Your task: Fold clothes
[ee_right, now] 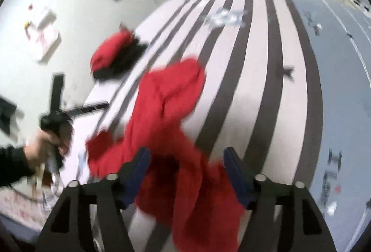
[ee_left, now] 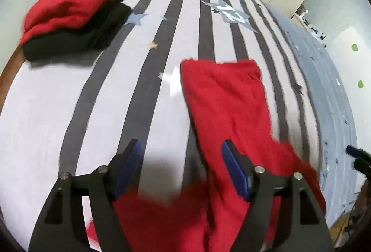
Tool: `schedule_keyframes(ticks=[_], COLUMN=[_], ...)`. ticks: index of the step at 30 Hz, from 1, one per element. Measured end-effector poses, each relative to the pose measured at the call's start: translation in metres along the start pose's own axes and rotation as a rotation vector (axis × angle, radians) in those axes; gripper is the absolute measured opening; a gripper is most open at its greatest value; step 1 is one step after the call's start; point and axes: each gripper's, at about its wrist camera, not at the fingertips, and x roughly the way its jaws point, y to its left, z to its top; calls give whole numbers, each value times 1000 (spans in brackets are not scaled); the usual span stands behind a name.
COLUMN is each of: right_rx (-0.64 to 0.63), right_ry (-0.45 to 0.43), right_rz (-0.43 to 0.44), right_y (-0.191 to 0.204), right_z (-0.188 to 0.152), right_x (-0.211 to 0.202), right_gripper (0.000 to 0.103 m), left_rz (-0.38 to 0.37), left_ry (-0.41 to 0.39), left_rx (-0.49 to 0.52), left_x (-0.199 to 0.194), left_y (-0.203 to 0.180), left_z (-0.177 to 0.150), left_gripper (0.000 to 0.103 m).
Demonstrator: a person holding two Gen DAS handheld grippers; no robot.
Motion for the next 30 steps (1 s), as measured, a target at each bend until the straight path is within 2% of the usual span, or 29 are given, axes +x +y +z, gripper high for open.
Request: schedule_keyframes(ticks=[4, 7, 10, 11, 12, 13, 15, 17, 18, 19, 20, 21, 24, 28, 30], right_rx=[2, 71, 108, 113, 119, 124, 134, 144, 149, 138, 108, 78, 23, 12, 35], right_ry=[-26, 9, 21, 22, 23, 25, 28, 31, 32, 31, 47, 63, 16, 8, 20], right_rz=[-80, -57, -72, -57, -42, -27, 2, 32, 47, 77, 89, 100, 127, 151, 138], right_y=[-10, -26, -36, -36, -36, -36, -36, -36, -36, -33, -28, -22, -8, -9, -13], right_z=[54, 84, 107, 108, 110, 112, 115, 118, 120, 121, 119, 117, 100, 60, 35], right_x=[56, 114, 166, 172, 178, 184, 197, 209, 215, 212, 211, 211, 182, 141, 122], right_gripper=[69, 69, 69, 69, 69, 69, 69, 68, 62, 43, 30, 9, 8, 8, 8], left_rz=[-16, 24, 11, -4, -21, -62, -84, -135, -162, -190, -217, -233, -246, -265, -286], left_ry=[58, 78, 85, 61, 33, 22, -23, -65, -86, -106, -127, -143, -177, -167, -143], left_rx=[-40, -25, -5, 20, 47, 79, 118, 139, 149, 159, 169, 197, 314, 479, 505], left_x=[66, 97, 121, 121, 119, 118, 104, 83, 72, 61, 50, 36, 11, -1, 4], left_y=[-17, -29, -31, -34, -37, -42, -48, -54, -57, -59, -62, -69, -93, -124, -131], left_z=[61, 103, 113, 112, 112, 110, 103, 93, 88, 83, 77, 67, 50, 5, -6], left_gripper=[69, 69, 69, 64, 37, 25, 12, 12, 12, 12, 12, 12, 12, 12, 12])
